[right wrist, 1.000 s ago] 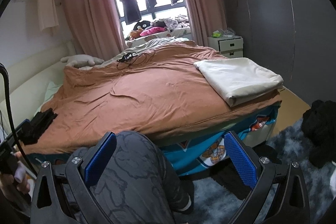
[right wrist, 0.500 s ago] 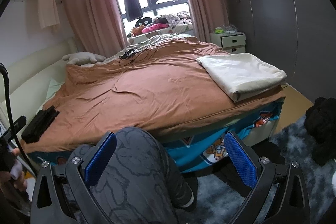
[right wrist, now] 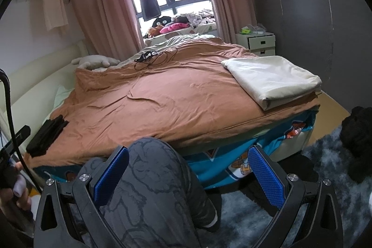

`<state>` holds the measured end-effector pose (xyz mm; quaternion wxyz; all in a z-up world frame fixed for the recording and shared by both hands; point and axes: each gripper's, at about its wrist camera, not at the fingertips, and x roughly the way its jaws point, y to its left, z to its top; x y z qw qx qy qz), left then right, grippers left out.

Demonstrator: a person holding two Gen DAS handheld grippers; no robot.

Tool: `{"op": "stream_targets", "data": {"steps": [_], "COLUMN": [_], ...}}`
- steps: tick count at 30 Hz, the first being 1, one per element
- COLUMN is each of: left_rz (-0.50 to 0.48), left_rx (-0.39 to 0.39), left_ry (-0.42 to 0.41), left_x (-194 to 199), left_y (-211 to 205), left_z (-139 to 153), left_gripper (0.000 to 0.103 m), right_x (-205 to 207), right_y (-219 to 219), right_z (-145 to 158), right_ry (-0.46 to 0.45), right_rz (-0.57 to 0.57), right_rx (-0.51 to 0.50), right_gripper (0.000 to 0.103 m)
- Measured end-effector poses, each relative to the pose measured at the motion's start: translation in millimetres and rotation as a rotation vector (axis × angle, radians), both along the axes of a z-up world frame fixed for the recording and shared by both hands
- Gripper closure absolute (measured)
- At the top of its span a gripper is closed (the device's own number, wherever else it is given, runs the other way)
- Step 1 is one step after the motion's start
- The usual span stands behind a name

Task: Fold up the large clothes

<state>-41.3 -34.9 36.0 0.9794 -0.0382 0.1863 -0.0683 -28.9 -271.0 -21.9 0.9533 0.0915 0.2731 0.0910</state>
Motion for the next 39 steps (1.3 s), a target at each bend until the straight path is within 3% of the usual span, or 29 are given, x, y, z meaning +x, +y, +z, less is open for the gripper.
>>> {"op": "stream_targets", "data": {"steps": [39], "left_rz": [0.038], "left_rx": [0.002], "left_ry": [-0.019], "left_x": [-9.4], "left_y": [4.2], "left_z": [-3.8], "left_gripper": [0.0], "right_x": [-5.4], "right_y": [2.0], "right_z": [-1.6], "right_ry": [-0.004], "right_rz": [-0.004], "right_rx": [0.013], "right_gripper": [0.0]}}
